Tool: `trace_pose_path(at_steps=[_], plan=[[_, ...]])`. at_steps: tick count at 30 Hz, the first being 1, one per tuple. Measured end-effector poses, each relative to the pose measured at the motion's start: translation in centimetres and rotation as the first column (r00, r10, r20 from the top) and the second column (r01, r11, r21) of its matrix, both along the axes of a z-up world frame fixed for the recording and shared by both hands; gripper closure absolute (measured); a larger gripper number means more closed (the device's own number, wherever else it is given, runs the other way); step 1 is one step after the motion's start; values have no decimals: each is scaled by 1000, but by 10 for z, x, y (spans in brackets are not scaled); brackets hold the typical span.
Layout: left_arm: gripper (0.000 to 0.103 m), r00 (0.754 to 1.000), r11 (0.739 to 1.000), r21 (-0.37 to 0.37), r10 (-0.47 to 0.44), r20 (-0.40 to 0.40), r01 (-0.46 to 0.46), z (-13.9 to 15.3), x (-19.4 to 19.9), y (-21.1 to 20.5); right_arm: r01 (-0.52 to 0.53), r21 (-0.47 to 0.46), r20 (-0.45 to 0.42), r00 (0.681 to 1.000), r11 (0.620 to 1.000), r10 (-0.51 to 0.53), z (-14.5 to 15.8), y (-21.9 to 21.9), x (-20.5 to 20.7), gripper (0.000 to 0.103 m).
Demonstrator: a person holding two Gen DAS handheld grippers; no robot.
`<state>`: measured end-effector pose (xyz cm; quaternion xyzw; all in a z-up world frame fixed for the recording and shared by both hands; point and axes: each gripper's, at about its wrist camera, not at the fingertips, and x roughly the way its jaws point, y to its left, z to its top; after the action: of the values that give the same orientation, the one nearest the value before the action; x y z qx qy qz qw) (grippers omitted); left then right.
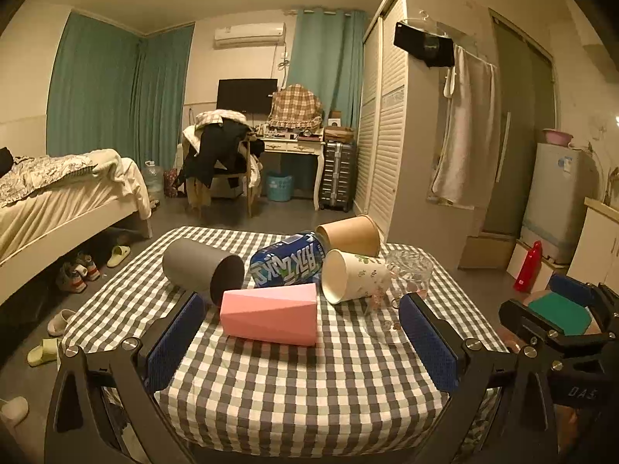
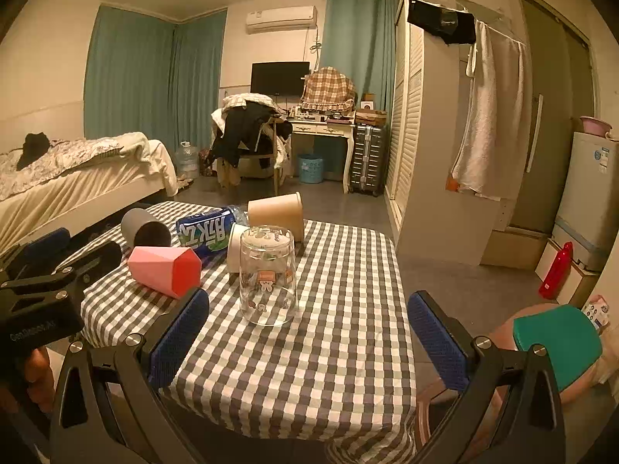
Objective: Flip cup upside down
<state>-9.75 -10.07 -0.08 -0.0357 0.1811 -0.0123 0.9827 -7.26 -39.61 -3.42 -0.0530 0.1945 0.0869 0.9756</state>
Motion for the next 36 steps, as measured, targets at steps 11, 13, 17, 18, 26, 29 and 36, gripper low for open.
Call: trace_pose_path(at_steps=[11, 13, 17, 18, 26, 29, 36], plan=[[0, 1000, 1000, -5, -2, -18, 2, -1, 5, 5, 11, -10, 1, 1000, 1000, -11, 0, 1, 1, 0], [0, 1000, 1000, -2, -4, -18, 4, 0, 5, 4, 13, -9, 2, 1000, 1000, -13, 0, 1, 1, 0], [0, 1000, 1000, 6, -7, -18, 7, 0, 5, 4, 15, -3, 7, 1000, 1000, -14, 1, 0, 0, 0], [0, 1000, 1000, 7, -8, -18, 8, 0, 5, 4, 14, -2, 7, 1000, 1000, -14, 1, 0, -1, 0], [0, 1000, 1000, 6, -6, -17, 6, -1, 5, 4, 15, -6, 2, 1000, 1000, -15, 2, 0, -1, 0], [0, 1000, 1000, 8, -5, -15, 5, 0, 4, 4, 16, -8, -1, 1000, 1000, -16, 1, 0, -1, 0], [0, 1000, 1000, 4, -3, -20, 3, -1, 4, 4, 15, -13, -5, 1000, 1000, -15, 1, 2, -1, 0]])
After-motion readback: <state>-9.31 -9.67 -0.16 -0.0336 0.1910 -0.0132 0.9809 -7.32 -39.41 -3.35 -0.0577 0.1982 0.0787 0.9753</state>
